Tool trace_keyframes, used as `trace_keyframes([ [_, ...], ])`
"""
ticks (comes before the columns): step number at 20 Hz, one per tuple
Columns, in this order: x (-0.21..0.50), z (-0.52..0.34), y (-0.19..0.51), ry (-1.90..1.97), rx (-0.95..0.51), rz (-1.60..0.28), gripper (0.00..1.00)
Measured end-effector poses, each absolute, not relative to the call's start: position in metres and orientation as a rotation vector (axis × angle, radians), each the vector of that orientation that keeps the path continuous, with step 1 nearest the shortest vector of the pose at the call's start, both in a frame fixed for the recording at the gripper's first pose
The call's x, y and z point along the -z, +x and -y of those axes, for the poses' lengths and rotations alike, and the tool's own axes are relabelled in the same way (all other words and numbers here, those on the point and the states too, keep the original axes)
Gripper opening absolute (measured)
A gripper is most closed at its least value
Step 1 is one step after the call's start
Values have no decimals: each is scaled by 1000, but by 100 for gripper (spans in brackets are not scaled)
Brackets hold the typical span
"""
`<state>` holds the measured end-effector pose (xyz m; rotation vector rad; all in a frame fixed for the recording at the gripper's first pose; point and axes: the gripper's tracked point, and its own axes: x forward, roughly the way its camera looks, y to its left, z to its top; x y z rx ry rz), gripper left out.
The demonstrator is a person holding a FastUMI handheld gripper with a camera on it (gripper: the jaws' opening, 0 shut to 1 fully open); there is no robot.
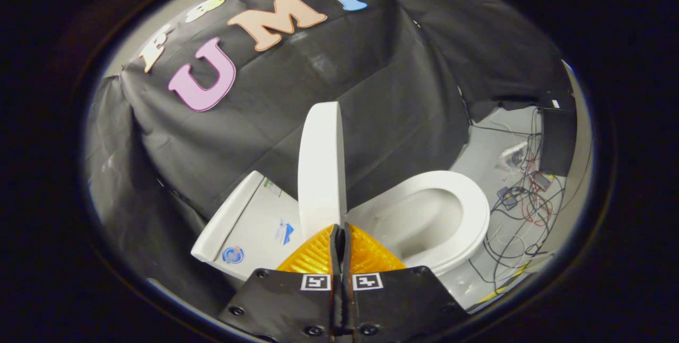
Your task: Open the toilet lid.
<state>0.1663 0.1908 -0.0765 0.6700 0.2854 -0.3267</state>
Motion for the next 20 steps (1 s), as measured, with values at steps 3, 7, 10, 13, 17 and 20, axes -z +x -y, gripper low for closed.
trace_keyframes([
  [3, 70, -202, 173, 633, 319, -278, 1],
  [7, 59, -218, 182, 545, 308, -264, 1],
  [10, 46, -234, 186, 488, 292, -254, 1],
  [13, 39, -250, 195, 456, 271, -246, 1],
  [17, 31, -269, 203, 387, 256, -235, 1],
  [20, 27, -283, 208, 339, 249, -233, 1],
])
